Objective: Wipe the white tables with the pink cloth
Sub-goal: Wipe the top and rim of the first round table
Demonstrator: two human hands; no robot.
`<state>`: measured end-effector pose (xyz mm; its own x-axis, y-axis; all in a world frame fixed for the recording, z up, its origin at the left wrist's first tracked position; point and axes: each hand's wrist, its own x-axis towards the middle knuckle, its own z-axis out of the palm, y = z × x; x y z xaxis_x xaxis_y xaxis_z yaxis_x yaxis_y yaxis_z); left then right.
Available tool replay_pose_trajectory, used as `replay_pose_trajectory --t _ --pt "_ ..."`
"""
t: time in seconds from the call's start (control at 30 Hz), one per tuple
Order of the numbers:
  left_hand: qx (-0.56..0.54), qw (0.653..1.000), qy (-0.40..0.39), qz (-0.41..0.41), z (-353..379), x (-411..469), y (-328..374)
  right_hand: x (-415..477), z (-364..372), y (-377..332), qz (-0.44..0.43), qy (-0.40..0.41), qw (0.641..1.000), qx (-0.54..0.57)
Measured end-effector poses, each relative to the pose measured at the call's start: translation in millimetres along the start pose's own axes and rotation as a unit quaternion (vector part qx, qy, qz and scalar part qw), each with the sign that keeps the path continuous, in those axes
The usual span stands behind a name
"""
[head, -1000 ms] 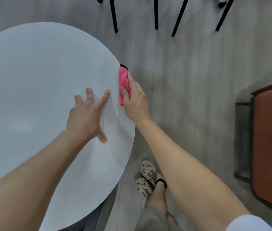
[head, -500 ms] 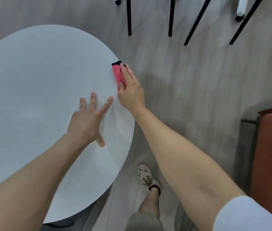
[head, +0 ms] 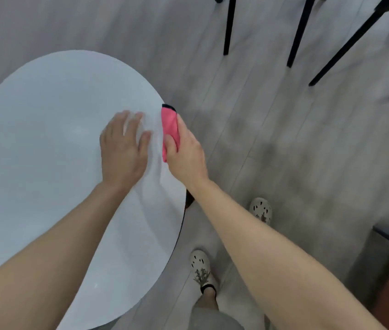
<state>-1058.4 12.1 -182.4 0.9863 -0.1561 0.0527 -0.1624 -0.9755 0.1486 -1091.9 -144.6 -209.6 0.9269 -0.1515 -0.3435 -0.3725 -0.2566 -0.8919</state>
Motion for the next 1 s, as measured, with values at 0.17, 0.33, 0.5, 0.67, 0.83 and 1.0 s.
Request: replay_pose_trajectory --t 0.17,0.33,0.5,0.67,0.83,1.0 --pt "0.015 0.99 0.048 -0.128 29 74 9 -8 2 8 -0.029 -0.036 0.998 0.043" --pt "0.005 0.984 0.072 -0.165 41 75 15 -65 -16 23 0.006 -0.073 0.995 0.062" --pt "0.007 0.984 0.08 -0.162 44 75 12 55 -15 -19 0.047 -0.114 0.992 0.039" --pt "0.017 0.984 0.091 -0.154 45 74 11 139 14 -47 -0.046 -0.121 0.992 -0.008" --pt "0.012 0.985 0.083 -0.149 43 71 16 27 -27 -12 -0.04 -0.085 0.995 0.033" --pt "0.02 0.985 0.082 -0.149 43 73 19 83 -18 -35 -0.044 -0.126 0.991 0.003"
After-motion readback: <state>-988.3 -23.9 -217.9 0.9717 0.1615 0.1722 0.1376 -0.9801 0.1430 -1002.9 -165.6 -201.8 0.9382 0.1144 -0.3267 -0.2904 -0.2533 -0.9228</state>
